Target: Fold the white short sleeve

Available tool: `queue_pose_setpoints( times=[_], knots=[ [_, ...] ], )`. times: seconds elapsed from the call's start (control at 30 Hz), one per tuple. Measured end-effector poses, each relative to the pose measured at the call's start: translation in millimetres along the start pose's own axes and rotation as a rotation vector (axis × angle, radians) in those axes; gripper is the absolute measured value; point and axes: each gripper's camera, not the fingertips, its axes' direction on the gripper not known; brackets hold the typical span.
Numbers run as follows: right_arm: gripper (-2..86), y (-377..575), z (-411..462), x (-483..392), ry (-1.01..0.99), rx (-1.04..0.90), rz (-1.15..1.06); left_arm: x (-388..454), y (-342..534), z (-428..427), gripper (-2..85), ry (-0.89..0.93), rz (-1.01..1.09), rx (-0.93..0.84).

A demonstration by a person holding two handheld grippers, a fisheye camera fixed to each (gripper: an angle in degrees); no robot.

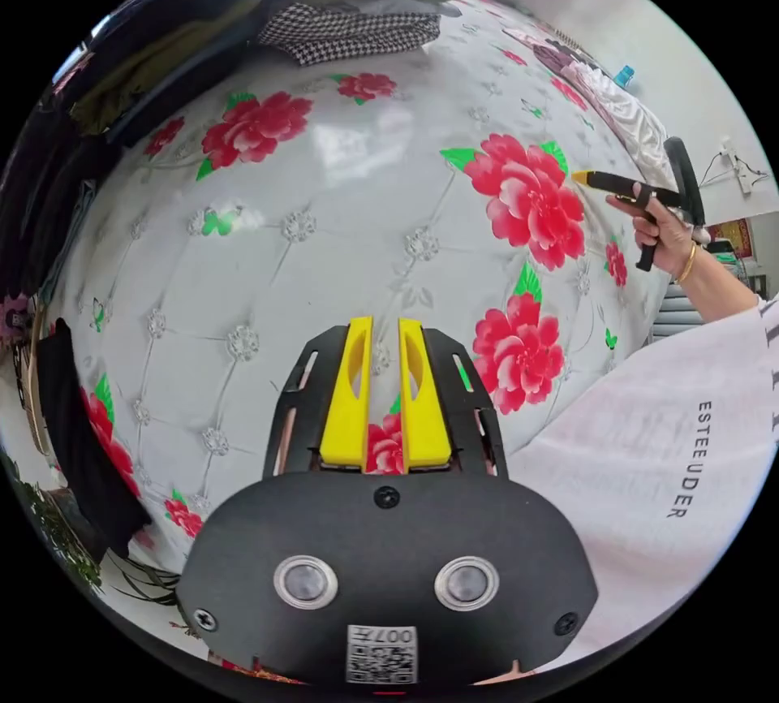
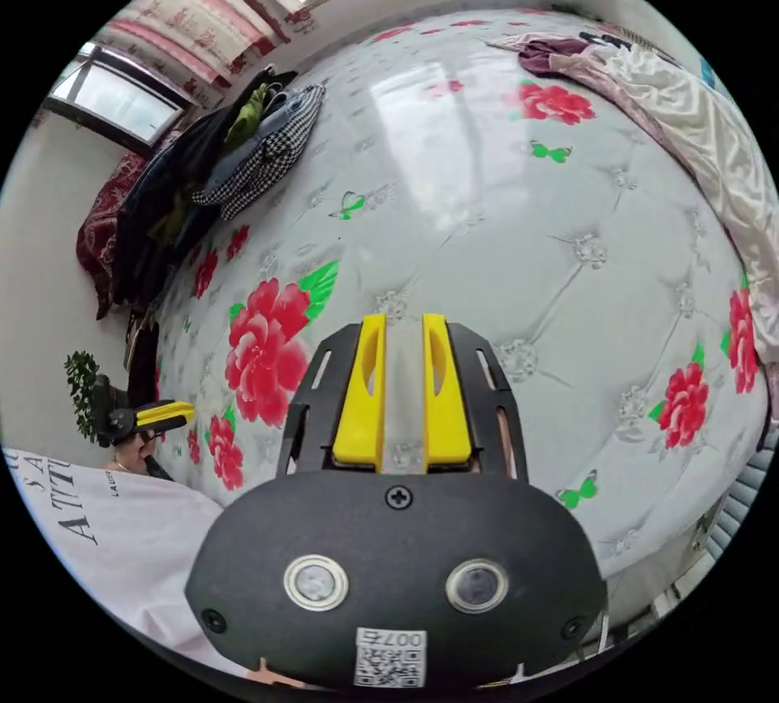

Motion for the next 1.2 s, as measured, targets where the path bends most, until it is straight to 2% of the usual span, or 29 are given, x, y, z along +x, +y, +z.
queue_pose_setpoints(
  times=[0.27, 0.33, 0.47, 0.6, 0.63, 0.73, 0.8, 0.97, 1.03, 1.07, 1.2],
  knots=[
    [7.7, -19.3, -126.9, 165.7, 0.463, 0.269, 0.375, 53.9, -42.2, 8.7, 4.4, -0.024, -0.062, -0.054],
    [8.0, -23.2, -161.9, 208.3, 0.559, 0.318, 0.475, 67.3, -46.7, 8.5, 4.3, -0.087, -0.057, -0.066],
    [8.0, -29.3, -194.8, 267.0, 0.603, 0.343, 0.597, 76.5, -45.3, 6.5, 4.3, -0.139, -0.068, -0.054],
    [5.5, -36.1, -182.2, 322.9, 0.449, 0.277, 0.700, 75.0, -38.1, 3.5, 4.3, -0.139, -0.100, -0.021],
    [4.2, -37.6, -174.9, 321.9, 0.467, 0.276, 0.701, 73.5, -36.4, 2.7, 4.3, -0.136, -0.119, -0.016],
    [1.7, -38.9, -160.3, 295.8, 0.503, 0.291, 0.649, 75.8, -34.2, 1.7, 4.0, -0.170, -0.130, -0.024],
    [0.9, -33.7, -148.9, 267.4, 0.450, 0.312, 0.544, 78.4, -32.2, 1.4, 3.7, -0.201, -0.132, -0.028],
    [0.0, -5.2, -116.0, 168.0, 0.071, 0.318, 0.259, 70.8, -15.3, -2.3, 1.1, -0.202, -0.192, 0.013],
    [-0.1, 10.8, -89.5, 101.2, -0.123, 0.236, 0.119, 61.6, -1.9, -5.3, 0.6, -0.097, -0.205, 0.025],
    [-0.1, 14.9, -82.7, 82.4, -0.155, 0.213, 0.077, 59.5, 2.1, -6.0, 0.7, -0.053, -0.207, 0.028],
    [0.0, 43.9, -38.8, -56.9, -0.405, -0.015, -0.297, 55.4, 52.5, -28.4, 4.1, 0.099, -0.203, 0.191]
  ],
)
